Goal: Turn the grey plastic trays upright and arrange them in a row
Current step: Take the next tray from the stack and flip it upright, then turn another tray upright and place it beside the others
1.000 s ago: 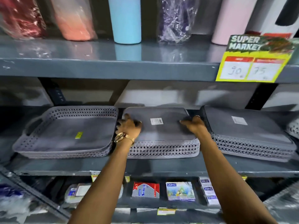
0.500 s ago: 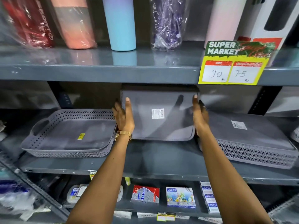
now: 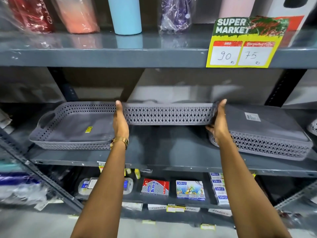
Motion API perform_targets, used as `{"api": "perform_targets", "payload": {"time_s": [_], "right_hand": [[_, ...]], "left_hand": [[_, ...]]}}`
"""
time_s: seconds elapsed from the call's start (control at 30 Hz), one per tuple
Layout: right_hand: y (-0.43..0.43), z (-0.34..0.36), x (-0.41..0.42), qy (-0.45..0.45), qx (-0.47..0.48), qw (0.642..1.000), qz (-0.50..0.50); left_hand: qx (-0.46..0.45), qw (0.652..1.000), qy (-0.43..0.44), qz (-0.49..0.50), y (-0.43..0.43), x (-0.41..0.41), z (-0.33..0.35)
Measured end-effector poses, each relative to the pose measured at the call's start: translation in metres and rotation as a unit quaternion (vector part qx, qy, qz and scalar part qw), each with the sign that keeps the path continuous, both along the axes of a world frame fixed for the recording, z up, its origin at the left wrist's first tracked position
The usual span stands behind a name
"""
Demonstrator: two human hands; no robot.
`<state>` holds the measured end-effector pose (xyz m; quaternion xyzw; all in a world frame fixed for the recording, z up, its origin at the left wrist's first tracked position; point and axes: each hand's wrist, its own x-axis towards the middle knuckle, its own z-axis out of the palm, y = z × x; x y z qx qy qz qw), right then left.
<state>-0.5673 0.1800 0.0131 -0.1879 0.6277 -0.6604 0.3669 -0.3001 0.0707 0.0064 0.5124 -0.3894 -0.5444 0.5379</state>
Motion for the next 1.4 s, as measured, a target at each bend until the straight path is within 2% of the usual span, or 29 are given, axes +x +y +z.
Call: {"api": "perform_targets", "payload": {"time_s": [0.07,0.17,0.27,0.47,0.57,0.67,0.8,0.87,0.93,1.1,1.23,1.33,1.4], "right_hand": [[0.000,-0.009,-0.002,0.002,0.054,0.998,0.012],[0.004,-0.012,0.009,0.066,0.123,0.990,0.017],[0.001,-0.025,0.011,0.125,0.164,0.978,0.014],[0.006,-0.025,0.025,0.220,0.256,0.939,0.062],[0.011,-0.032,0.027,0.252,0.270,0.927,0.069],[0.019,-0.023,0.023,0.263,0.248,0.929,0.078],[0.027,-0.001,0.004,0.272,0.188,0.940,0.080],[0.032,0.009,-0.012,0.276,0.147,0.947,0.079],[0.040,0.019,-0.033,0.283,0.111,0.950,0.073],[0.070,0.026,-0.110,0.318,0.103,0.942,0.007],[0.088,0.010,-0.189,0.340,0.212,0.916,-0.007],[0.097,0.003,-0.239,0.335,0.328,0.883,-0.012],[0.100,-0.002,-0.259,0.324,0.382,0.866,-0.004]], "left_hand": [[0.034,0.997,-0.063,-0.015,0.002,0.005,0.001],[0.040,0.982,-0.173,-0.056,0.011,0.010,-0.003],[0.020,0.973,-0.213,-0.088,0.014,0.013,-0.017],[0.007,0.943,-0.323,-0.082,0.027,0.009,-0.024],[0.000,0.926,-0.367,-0.087,0.036,0.007,-0.029],[-0.003,0.907,-0.413,-0.083,0.048,0.000,-0.029],[-0.093,0.847,-0.522,-0.032,0.076,-0.038,-0.017],[-0.148,0.833,-0.530,-0.063,0.089,-0.074,-0.008],[-0.174,0.837,-0.511,-0.095,0.096,-0.113,0.004],[-0.236,0.838,-0.452,-0.192,0.107,-0.214,0.020],[-0.191,0.822,-0.453,-0.288,0.096,-0.278,0.006],[-0.139,0.804,-0.493,-0.303,0.080,-0.311,-0.008],[-0.094,0.811,-0.490,-0.305,0.069,-0.321,-0.017]]}}
